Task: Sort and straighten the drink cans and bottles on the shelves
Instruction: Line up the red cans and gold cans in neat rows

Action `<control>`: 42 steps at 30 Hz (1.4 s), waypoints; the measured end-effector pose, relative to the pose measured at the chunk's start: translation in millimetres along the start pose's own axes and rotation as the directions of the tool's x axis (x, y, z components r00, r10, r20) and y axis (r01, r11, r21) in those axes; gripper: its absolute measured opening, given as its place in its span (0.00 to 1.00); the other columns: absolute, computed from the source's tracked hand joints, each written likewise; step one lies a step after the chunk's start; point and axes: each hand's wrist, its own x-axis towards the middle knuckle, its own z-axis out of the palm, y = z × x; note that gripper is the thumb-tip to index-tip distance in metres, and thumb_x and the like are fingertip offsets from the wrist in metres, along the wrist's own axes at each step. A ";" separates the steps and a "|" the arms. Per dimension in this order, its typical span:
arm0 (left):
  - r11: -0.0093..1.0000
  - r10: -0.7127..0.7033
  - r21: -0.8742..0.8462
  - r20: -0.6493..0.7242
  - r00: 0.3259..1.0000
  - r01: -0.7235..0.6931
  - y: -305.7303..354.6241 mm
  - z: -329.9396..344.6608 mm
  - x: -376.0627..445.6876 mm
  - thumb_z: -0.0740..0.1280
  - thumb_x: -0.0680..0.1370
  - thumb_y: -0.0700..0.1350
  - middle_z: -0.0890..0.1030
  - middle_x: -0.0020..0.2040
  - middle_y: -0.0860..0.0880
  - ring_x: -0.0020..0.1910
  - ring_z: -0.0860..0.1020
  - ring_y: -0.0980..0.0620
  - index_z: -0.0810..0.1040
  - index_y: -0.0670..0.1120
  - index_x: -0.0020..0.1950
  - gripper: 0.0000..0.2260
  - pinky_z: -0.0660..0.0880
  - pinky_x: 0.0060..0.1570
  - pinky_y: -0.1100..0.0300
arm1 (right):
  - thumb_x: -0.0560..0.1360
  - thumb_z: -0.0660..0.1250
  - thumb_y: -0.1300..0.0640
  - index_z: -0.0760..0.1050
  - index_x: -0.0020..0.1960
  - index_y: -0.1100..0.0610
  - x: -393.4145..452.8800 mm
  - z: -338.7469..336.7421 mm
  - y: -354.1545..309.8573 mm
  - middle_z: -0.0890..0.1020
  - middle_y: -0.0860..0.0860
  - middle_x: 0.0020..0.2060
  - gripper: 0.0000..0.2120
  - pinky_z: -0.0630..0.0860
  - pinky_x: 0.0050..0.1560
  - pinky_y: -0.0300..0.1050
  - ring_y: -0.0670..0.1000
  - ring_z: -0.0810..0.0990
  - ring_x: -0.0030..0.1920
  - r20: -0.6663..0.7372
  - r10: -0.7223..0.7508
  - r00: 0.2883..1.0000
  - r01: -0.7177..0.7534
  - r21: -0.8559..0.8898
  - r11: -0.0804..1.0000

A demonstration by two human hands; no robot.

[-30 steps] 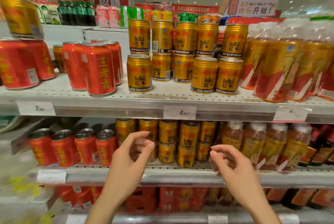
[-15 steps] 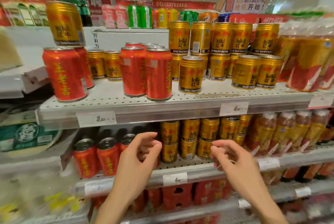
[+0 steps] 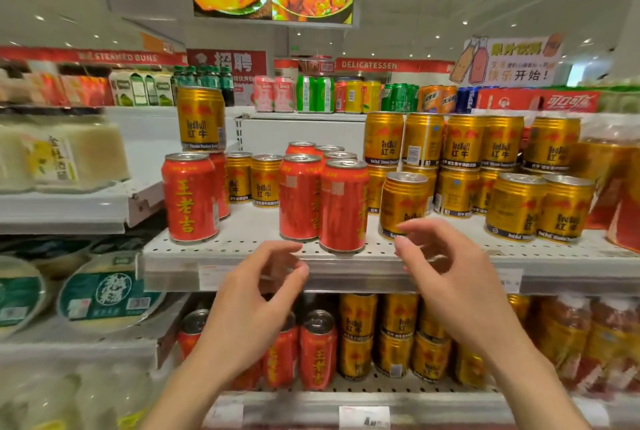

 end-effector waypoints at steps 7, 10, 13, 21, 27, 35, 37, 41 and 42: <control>0.953 0.246 0.200 -0.066 0.967 -0.228 15.6 -53.3 56.4 0.72 0.76 0.48 0.83 0.44 0.60 0.44 0.81 0.59 0.79 0.55 0.57 0.10 0.78 0.41 0.65 | 0.79 0.68 0.49 0.79 0.57 0.50 63.3 19.6 -70.7 0.82 0.40 0.41 0.09 0.79 0.39 0.34 0.42 0.82 0.41 -0.001 -0.320 0.947 0.314 -0.187 0.931; 0.904 0.318 0.323 -0.068 0.946 -0.281 20.0 -84.0 70.8 0.71 0.76 0.51 0.81 0.43 0.61 0.43 0.80 0.60 0.78 0.54 0.57 0.11 0.78 0.42 0.64 | 0.79 0.68 0.48 0.79 0.58 0.51 92.3 38.2 -92.0 0.81 0.42 0.41 0.10 0.79 0.42 0.42 0.43 0.79 0.41 0.067 -0.422 0.904 0.420 -0.330 0.846; 0.837 0.391 0.447 -0.086 0.916 -0.315 19.5 -113.6 81.3 0.70 0.75 0.52 0.80 0.45 0.58 0.44 0.78 0.59 0.78 0.52 0.58 0.12 0.78 0.45 0.58 | 0.79 0.66 0.44 0.78 0.58 0.50 116.2 59.0 -99.8 0.79 0.44 0.47 0.12 0.78 0.50 0.47 0.46 0.77 0.49 0.208 -0.416 0.885 0.465 -0.441 0.768; 0.688 0.357 0.677 -0.005 0.934 -0.259 -8.5 -157.9 110.6 0.65 0.74 0.64 0.75 0.55 0.53 0.56 0.73 0.54 0.77 0.51 0.60 0.22 0.75 0.53 0.55 | 0.77 0.67 0.39 0.75 0.62 0.48 133.1 77.0 -100.5 0.79 0.47 0.56 0.19 0.74 0.55 0.45 0.50 0.78 0.57 0.444 -0.216 0.870 0.456 -0.554 0.697; 0.809 0.208 0.554 0.044 0.977 -0.197 -16.1 -161.9 114.3 0.55 0.68 0.73 0.75 0.56 0.57 0.49 0.77 0.58 0.77 0.53 0.60 0.32 0.79 0.51 0.53 | 0.77 0.66 0.37 0.77 0.61 0.49 146.9 83.9 -117.4 0.80 0.45 0.54 0.19 0.76 0.54 0.45 0.48 0.79 0.55 0.423 -0.233 0.876 0.436 -0.487 0.757; 0.850 0.189 0.493 0.038 0.981 -0.183 -18.8 -164.6 116.7 0.58 0.67 0.74 0.74 0.52 0.59 0.47 0.78 0.59 0.78 0.53 0.57 0.31 0.80 0.50 0.53 | 0.78 0.67 0.40 0.74 0.67 0.51 199.8 148.4 -156.1 0.78 0.49 0.65 0.22 0.80 0.56 0.49 0.48 0.80 0.57 0.301 -0.310 0.902 0.374 -0.183 0.909; 0.848 0.186 0.499 0.032 0.982 -0.177 -19.8 -164.7 116.0 0.57 0.67 0.74 0.74 0.52 0.59 0.45 0.78 0.58 0.78 0.54 0.57 0.31 0.80 0.49 0.53 | 0.78 0.68 0.40 0.72 0.68 0.52 208.7 161.7 -164.8 0.77 0.49 0.65 0.24 0.78 0.58 0.50 0.50 0.79 0.60 0.313 -0.286 0.906 0.340 -0.130 0.931; 0.835 0.186 0.522 0.033 0.982 -0.175 -21.5 -163.9 114.2 0.58 0.70 0.73 0.74 0.53 0.58 0.45 0.78 0.58 0.77 0.53 0.58 0.29 0.80 0.48 0.52 | 0.77 0.69 0.40 0.70 0.64 0.51 214.7 176.1 -170.8 0.75 0.47 0.56 0.23 0.77 0.49 0.44 0.50 0.78 0.55 0.370 -0.208 0.905 0.275 -0.137 0.952; 0.834 0.184 0.524 0.033 0.982 -0.174 -22.1 -163.9 114.3 0.59 0.71 0.71 0.73 0.53 0.58 0.45 0.78 0.58 0.77 0.53 0.58 0.27 0.80 0.48 0.52 | 0.77 0.70 0.40 0.70 0.63 0.52 215.2 177.6 -170.8 0.75 0.46 0.54 0.22 0.76 0.45 0.42 0.49 0.79 0.53 0.365 -0.199 0.910 0.262 -0.132 0.956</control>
